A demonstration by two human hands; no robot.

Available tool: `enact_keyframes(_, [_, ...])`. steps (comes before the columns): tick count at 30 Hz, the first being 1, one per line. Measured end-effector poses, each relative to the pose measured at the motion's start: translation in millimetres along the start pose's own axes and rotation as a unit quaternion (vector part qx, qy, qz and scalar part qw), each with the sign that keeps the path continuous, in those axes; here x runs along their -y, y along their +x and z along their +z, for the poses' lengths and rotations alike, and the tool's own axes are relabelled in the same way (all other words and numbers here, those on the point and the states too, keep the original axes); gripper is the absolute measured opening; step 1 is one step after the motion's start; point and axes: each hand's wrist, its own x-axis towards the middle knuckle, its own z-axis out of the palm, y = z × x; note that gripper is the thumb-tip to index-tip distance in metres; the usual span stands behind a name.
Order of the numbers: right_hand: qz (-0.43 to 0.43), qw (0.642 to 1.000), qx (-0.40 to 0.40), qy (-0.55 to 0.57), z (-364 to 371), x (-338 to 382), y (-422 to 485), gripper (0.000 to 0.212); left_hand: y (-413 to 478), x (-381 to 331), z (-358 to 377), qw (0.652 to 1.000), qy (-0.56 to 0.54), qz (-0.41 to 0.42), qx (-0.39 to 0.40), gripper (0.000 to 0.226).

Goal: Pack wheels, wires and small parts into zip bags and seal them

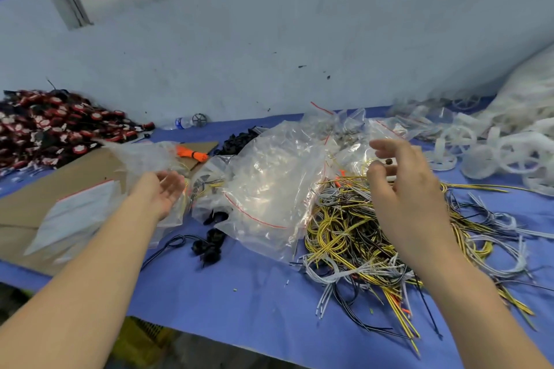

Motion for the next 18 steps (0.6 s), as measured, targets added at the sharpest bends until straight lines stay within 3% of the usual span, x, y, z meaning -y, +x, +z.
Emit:
enact_keyframes(4, [0.011, 1.0, 0.027, -0.006, -3, -7, 1, 0.022, -47, 18, 43, 0.997, 0.02, 0.035, 0.061, 0.027])
enact_keyframes(8, [0.021, 0.999, 0.037, -0.003, -7, -12, 1, 0.021, -120, 69, 101, 0.981, 0.053, 0.089, 0.165, 0.008])
enact_keyframes(12, [0.036, 0.999, 0.026, -0.015, -12, -20, 4, 0.02, -187, 139, 150, 0.945, 0.063, 0.125, 0.297, 0.044])
enact_keyframes(16, [0.069, 0.997, 0.022, -0.034, -23, -38, 10, 0.022, -221, 185, 171, 0.93, 0.068, 0.076, 0.352, 0.049])
enact_keyframes(18, [0.094, 0.993, 0.038, -0.054, -28, -49, 12, 0.02, -222, 202, 165, 0.926, 0.102, 0.091, 0.352, 0.049])
